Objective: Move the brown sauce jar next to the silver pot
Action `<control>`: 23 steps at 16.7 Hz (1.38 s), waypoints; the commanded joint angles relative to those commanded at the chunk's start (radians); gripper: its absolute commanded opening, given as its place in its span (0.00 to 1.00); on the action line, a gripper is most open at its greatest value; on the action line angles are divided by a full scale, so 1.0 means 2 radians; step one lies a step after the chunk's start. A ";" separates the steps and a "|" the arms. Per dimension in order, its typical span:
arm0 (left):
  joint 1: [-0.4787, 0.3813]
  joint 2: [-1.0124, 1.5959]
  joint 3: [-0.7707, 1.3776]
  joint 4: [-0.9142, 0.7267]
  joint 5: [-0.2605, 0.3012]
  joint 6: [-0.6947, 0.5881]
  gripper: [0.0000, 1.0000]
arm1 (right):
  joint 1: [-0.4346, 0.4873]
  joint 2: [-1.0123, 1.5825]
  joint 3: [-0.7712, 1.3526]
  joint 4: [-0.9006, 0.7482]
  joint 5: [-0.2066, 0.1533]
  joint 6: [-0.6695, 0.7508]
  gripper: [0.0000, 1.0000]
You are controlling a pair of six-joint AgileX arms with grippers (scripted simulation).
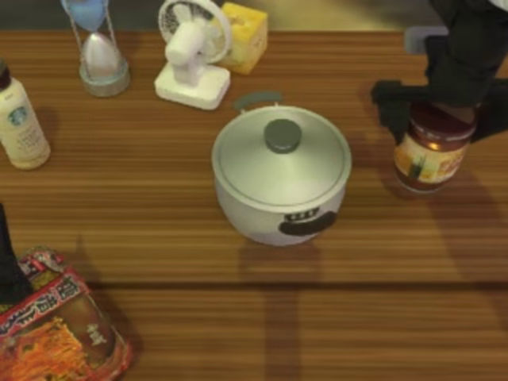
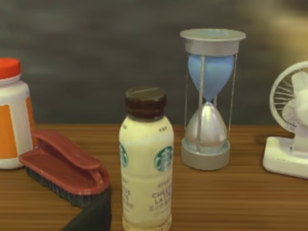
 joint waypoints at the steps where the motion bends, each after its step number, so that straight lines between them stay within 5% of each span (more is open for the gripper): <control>1: 0.000 0.000 0.000 0.000 0.000 0.000 1.00 | 0.000 0.001 -0.005 0.007 0.000 0.000 0.00; 11: 0.000 0.000 0.000 0.000 0.000 0.000 1.00 | 0.002 0.022 -0.068 0.088 0.002 0.000 0.00; 23: 0.000 0.000 0.000 0.000 0.000 0.000 1.00 | 0.002 0.022 -0.068 0.088 0.002 0.000 0.90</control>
